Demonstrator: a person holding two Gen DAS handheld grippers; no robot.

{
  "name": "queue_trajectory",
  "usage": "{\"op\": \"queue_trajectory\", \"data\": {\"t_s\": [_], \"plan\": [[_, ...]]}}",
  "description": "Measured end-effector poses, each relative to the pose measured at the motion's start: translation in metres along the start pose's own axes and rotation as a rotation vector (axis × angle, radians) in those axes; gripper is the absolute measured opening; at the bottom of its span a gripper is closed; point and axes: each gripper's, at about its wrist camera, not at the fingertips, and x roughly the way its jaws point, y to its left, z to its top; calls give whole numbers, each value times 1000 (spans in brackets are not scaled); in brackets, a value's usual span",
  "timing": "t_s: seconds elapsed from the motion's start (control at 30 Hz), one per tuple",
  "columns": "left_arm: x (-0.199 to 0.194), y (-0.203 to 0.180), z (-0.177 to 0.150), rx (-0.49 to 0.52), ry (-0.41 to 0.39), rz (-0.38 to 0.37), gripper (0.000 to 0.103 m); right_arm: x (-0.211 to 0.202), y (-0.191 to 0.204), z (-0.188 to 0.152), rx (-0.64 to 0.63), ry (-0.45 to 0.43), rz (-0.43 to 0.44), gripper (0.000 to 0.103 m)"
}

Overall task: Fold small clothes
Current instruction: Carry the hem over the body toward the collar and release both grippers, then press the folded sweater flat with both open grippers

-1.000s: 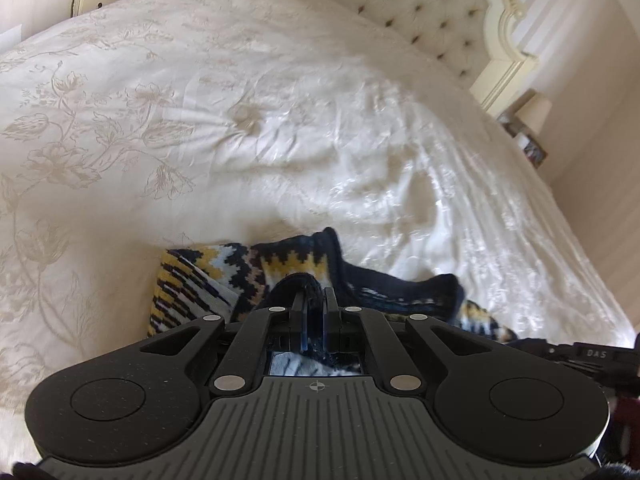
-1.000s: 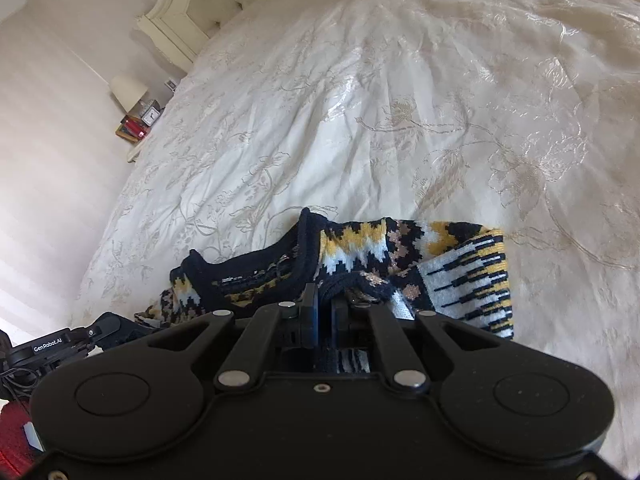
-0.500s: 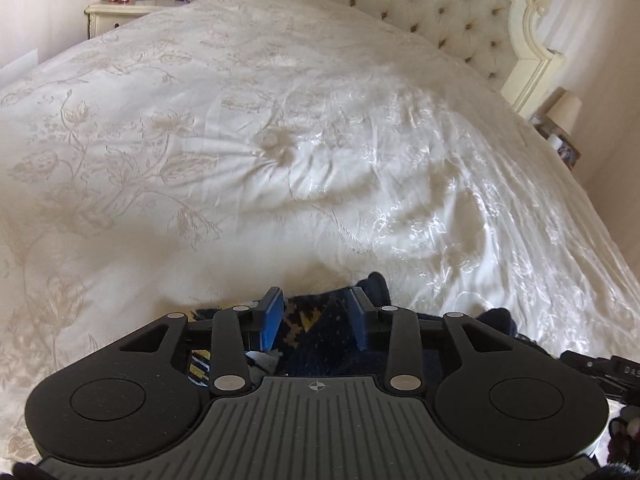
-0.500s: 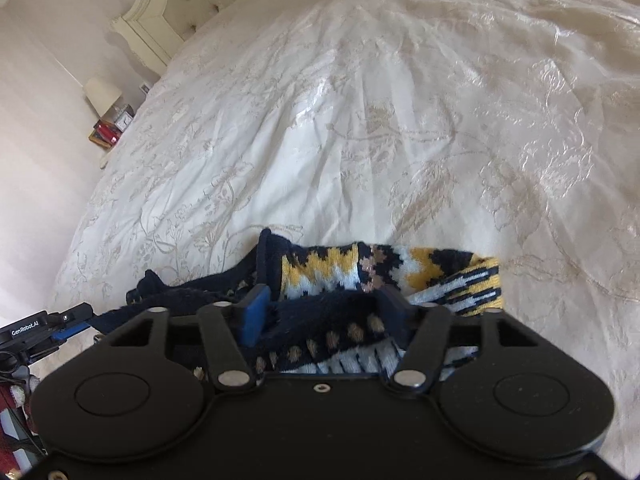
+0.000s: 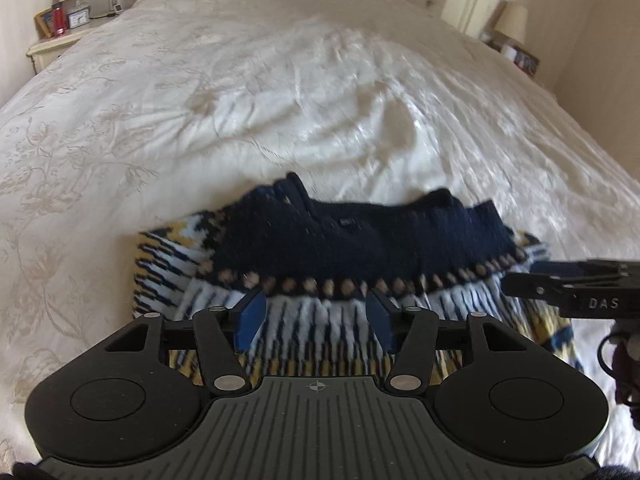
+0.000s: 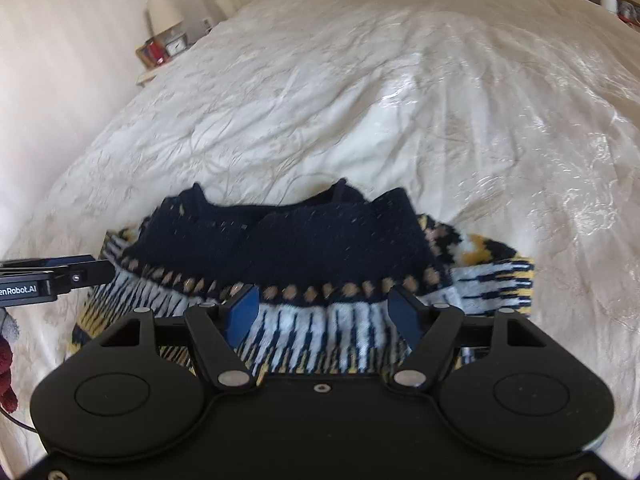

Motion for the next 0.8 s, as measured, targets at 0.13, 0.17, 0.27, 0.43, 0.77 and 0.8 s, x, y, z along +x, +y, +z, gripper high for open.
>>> {"op": "queue_trajectory", "data": {"t_s": [0.13, 0.17, 0.27, 0.43, 0.77, 0.8], "plan": [[11, -18, -19, 104, 48, 7, 55, 13, 27, -10, -121, 56, 10, 74], [16, -20, -22, 123, 59, 13, 55, 17, 34, -13, -155, 69, 12, 74], [32, -18, -28, 182, 102, 84, 55, 31, 46, -17, -261, 114, -15, 75], [49, 16, -19, 106, 160, 133, 57, 53, 24, -14, -284, 150, -101, 84], [59, 16, -10, 111, 227, 147, 58, 59, -10, -8, -191, 146, -125, 84], [60, 16, -9, 111, 233, 148, 58, 59, -10, -8, -189, 145, -126, 84]]}}
